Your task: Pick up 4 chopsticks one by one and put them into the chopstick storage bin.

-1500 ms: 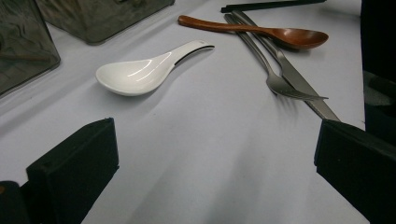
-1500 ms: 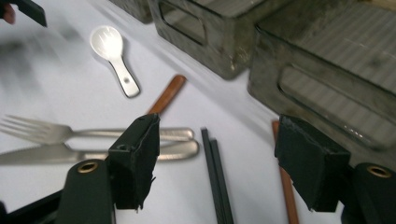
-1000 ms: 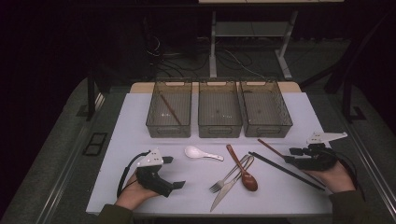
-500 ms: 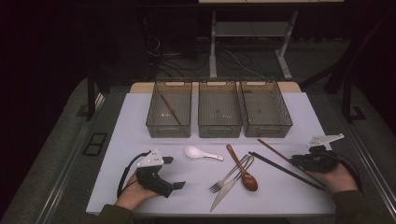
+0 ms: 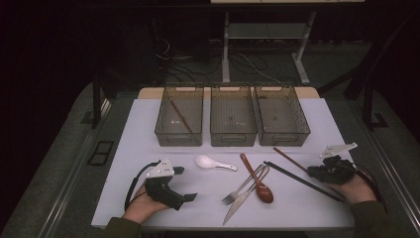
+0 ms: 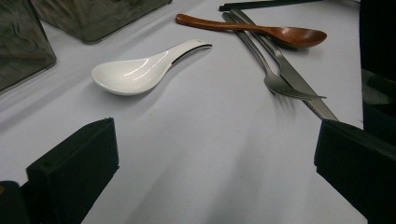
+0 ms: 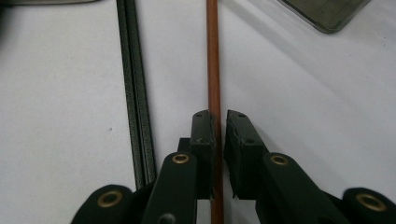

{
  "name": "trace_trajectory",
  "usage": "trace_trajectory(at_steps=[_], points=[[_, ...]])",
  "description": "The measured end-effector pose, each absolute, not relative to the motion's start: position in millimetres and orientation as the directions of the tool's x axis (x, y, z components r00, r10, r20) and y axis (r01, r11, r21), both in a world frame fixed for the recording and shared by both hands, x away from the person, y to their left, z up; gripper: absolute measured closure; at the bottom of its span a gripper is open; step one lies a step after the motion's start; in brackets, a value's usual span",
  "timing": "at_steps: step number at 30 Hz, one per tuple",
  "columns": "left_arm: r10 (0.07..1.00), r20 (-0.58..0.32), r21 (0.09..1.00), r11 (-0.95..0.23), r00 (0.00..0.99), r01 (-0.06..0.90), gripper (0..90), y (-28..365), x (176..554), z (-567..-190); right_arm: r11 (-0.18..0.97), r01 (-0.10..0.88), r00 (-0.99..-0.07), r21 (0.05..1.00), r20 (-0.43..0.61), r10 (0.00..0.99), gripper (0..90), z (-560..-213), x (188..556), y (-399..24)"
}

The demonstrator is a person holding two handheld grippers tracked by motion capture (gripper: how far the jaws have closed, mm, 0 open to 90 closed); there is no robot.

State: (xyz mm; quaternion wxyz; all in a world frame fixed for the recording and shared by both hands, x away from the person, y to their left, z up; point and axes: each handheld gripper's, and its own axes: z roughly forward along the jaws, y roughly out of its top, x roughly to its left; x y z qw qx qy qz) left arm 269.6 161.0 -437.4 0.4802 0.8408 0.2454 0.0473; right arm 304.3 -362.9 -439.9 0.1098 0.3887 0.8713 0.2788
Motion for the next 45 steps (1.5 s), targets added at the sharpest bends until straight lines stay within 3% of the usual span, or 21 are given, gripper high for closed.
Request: trace_trajectory(at_steps=[22, 45], points=[[0.456, -0.156, 0.829, -0.421, 0.876, 0.367, 0.0, 161, 270, -437, 0.505, 0.619, -0.676, 0.601, 0.081, 0.732, 84.9, -438, 305, -370], [0.456, -0.155, 0.829, -0.422, 0.877, 0.366, 0.0, 161, 270, -438, 0.48, 0.557, -0.733, 0.678, 0.13, 0.668, 84.8, -419, 299, -357]])
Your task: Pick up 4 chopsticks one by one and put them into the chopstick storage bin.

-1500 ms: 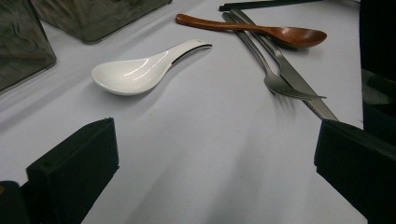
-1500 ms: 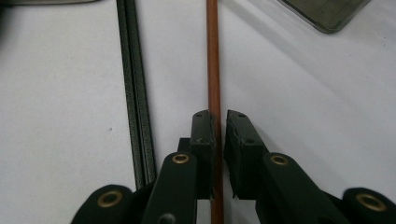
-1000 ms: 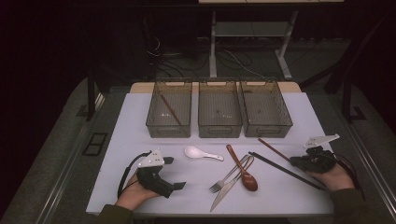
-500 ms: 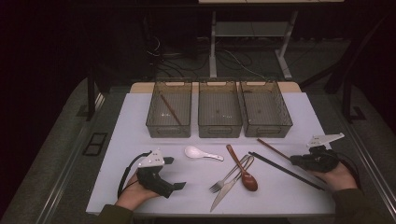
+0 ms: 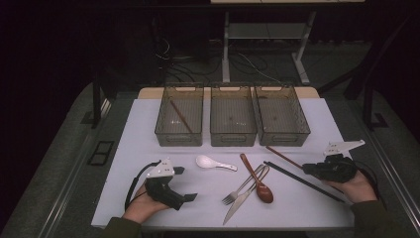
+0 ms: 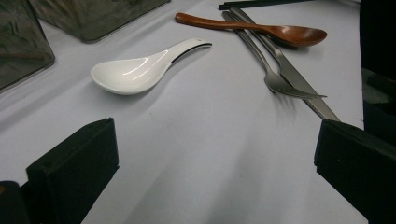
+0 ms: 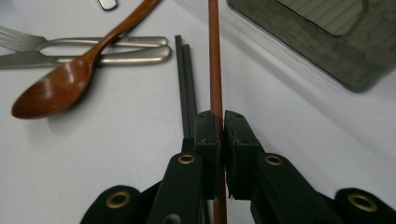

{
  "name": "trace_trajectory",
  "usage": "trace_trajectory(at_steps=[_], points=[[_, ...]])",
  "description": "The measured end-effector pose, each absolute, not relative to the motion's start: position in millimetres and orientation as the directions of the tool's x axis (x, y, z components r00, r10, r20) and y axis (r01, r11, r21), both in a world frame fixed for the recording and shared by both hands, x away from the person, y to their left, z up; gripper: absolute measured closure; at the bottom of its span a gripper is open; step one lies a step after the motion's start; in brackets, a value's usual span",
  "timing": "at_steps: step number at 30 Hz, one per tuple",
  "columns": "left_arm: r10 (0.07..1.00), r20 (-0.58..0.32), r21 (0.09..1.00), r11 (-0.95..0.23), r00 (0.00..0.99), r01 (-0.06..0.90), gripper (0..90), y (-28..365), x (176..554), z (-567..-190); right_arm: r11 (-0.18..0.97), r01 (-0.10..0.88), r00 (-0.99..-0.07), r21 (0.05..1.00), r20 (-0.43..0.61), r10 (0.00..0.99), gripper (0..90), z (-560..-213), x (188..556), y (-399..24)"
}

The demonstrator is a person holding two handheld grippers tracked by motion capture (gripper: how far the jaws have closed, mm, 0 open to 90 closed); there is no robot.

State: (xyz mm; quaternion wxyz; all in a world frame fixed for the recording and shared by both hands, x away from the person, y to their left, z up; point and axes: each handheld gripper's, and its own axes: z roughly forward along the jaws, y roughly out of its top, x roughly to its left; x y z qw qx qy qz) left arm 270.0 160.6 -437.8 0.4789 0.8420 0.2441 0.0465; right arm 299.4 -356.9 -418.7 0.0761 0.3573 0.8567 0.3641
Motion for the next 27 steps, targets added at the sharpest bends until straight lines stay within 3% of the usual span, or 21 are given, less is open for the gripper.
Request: trace_trajectory(at_steps=[27], points=[[0.453, -0.153, 0.83, -0.423, 0.878, 0.363, 0.0, 160, 270, -438, 0.474, 0.49, -0.791, 0.731, 0.145, 0.594, 84.8, -399, 307, -310]])
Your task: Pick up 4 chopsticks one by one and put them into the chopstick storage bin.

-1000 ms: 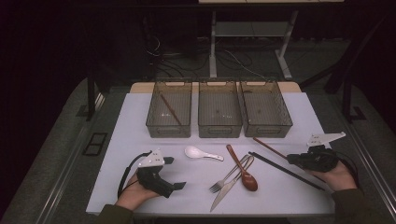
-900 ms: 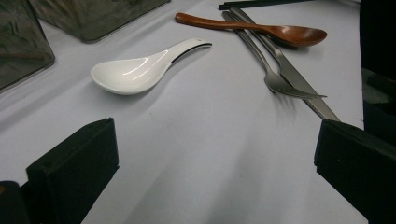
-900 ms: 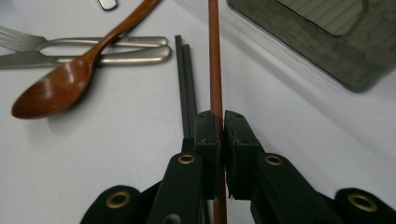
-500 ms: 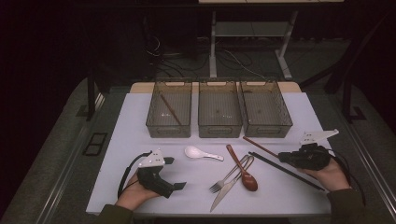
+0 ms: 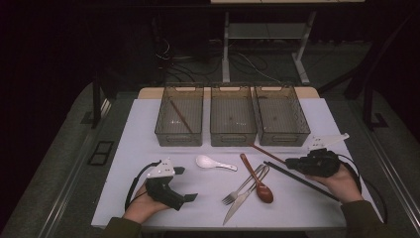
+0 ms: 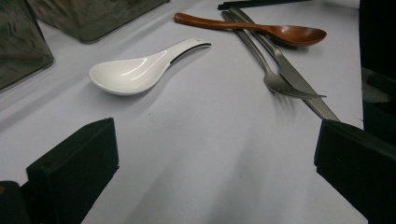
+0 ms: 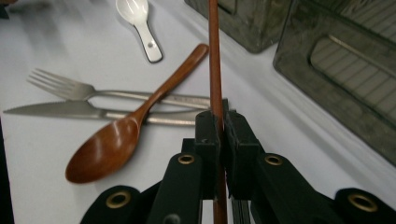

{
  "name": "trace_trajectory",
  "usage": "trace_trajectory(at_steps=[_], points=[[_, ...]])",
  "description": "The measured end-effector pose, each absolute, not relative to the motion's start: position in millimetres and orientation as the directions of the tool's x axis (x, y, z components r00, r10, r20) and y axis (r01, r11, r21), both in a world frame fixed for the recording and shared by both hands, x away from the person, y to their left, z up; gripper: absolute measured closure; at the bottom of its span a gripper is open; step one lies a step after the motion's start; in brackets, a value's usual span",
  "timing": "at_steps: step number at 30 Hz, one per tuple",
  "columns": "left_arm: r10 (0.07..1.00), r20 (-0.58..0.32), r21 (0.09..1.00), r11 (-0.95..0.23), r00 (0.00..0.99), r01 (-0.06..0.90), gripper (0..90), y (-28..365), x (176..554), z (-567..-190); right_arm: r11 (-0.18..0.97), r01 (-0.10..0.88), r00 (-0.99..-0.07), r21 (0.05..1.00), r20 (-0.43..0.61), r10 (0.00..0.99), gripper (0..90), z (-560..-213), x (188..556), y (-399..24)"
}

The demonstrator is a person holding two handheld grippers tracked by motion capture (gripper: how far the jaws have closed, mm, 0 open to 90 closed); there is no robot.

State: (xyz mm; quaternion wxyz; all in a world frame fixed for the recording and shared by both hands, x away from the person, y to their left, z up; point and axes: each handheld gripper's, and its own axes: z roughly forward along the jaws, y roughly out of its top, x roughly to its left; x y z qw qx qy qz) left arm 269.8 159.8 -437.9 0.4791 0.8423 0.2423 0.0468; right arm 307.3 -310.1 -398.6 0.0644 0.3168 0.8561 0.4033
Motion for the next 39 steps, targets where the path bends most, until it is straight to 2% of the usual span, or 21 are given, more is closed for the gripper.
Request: trace_trajectory(at_steps=[19, 39], points=[[0.45, -0.164, 0.832, -0.415, 0.878, 0.368, 0.0, 159, 270, -438, 0.459, 0.443, -0.817, 0.77, 0.135, 0.561, 84.8, -380, 328, -258], [0.448, -0.172, 0.837, -0.403, 0.877, 0.37, 0.0, 158, 269, -437, 0.475, 0.458, -0.809, 0.752, 0.13, 0.574, 84.8, -373, 356, -197]])
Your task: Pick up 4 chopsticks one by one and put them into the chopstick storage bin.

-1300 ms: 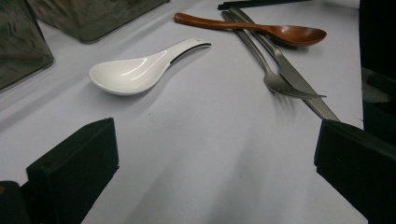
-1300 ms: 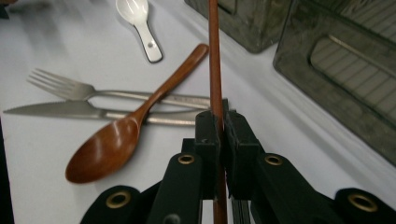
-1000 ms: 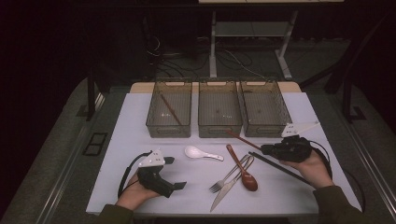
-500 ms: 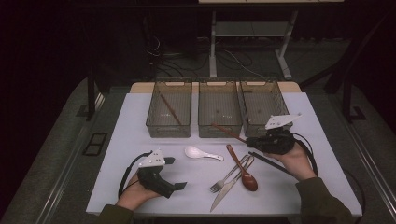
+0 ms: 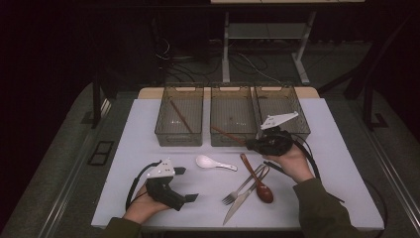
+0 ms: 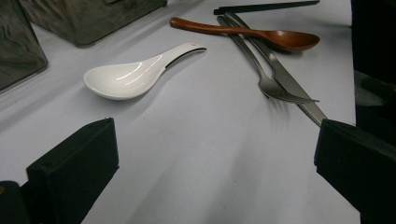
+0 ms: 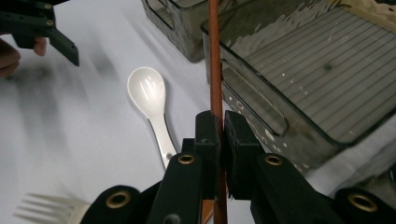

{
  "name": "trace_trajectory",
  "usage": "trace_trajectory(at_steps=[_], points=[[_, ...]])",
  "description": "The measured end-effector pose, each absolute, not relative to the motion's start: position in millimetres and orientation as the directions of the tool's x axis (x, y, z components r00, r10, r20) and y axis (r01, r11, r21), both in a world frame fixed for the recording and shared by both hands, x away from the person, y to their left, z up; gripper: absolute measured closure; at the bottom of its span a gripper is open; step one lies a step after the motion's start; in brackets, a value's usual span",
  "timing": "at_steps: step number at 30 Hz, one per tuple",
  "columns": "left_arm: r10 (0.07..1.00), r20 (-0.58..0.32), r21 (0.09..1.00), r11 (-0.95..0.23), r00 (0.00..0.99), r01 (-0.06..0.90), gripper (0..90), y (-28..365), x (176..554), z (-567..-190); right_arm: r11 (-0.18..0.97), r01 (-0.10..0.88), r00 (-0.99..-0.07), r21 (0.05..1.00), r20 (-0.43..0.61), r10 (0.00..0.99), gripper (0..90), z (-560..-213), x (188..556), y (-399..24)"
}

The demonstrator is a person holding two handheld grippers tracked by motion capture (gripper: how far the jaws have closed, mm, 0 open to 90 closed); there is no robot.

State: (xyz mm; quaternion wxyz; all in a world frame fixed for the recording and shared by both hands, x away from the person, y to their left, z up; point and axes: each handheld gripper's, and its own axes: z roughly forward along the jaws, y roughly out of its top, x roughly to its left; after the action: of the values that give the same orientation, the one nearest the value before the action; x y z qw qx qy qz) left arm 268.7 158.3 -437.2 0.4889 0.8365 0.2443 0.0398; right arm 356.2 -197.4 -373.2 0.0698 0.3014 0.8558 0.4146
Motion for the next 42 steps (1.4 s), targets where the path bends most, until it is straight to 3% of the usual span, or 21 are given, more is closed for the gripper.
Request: trace_trajectory(at_steps=[42], points=[[0.432, -0.166, 0.839, -0.41, 0.886, 0.357, 0.0, 155, 269, -437, 0.468, 0.513, -0.747, 0.72, 0.106, 0.656, 84.8, -351, 438, -91]])
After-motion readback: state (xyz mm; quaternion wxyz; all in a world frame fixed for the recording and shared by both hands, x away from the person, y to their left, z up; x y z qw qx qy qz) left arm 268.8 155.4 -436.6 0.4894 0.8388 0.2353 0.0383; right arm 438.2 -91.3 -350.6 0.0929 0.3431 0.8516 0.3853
